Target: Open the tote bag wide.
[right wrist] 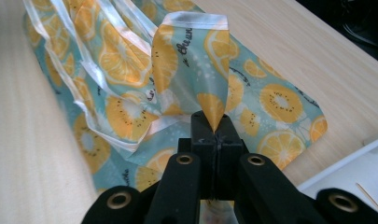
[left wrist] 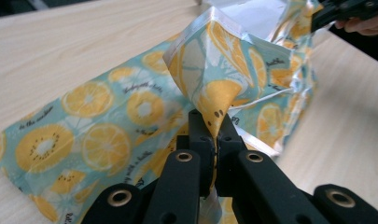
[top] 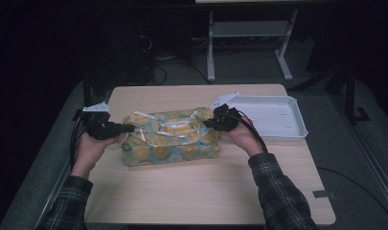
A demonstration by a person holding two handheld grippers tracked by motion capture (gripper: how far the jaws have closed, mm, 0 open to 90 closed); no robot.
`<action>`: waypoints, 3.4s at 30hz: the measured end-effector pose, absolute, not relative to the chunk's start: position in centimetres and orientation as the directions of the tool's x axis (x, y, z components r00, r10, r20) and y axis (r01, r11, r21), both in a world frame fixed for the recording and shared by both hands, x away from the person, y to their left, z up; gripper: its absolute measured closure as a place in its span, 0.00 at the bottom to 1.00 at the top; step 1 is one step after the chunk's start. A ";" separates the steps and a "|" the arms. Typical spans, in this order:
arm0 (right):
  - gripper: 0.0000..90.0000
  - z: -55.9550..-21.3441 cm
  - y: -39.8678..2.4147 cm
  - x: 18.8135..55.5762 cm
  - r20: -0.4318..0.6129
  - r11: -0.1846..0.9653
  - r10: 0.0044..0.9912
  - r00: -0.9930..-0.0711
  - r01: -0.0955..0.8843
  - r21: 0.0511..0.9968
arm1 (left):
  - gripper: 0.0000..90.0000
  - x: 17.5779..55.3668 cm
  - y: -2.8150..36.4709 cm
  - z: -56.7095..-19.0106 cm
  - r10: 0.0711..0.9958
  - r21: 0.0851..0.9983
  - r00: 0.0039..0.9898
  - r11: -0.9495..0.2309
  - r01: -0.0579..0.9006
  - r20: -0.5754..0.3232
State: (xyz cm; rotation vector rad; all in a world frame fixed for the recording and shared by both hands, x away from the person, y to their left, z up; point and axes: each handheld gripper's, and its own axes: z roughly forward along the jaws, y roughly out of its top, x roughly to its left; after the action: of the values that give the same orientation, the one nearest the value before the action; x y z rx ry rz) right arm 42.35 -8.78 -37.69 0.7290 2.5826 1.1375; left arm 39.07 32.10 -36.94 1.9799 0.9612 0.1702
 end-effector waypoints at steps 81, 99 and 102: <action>0.46 -42.5 -10.3 36.8 0.121 0.587 0.525 -0.842 0.461 0.666 | 0.45 36.8 31.4 -42.3 0.713 0.628 0.671 -0.430 0.649 -0.205; 0.38 -40.3 -12.5 36.0 0.130 0.546 0.518 -0.845 0.444 0.710 | 0.38 33.4 33.8 -39.4 0.706 0.663 0.681 -0.417 0.622 -0.195; 0.41 -39.6 -11.8 36.0 0.129 0.548 0.493 -0.860 0.423 0.721 | 0.38 32.4 33.7 -39.6 0.701 0.664 0.682 -0.412 0.624 -0.207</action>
State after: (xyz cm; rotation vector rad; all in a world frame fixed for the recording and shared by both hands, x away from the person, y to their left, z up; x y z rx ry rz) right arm 35.97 -11.79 -39.62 0.7968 2.6855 1.2143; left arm 32.36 33.66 -39.58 2.1503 1.0130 0.1327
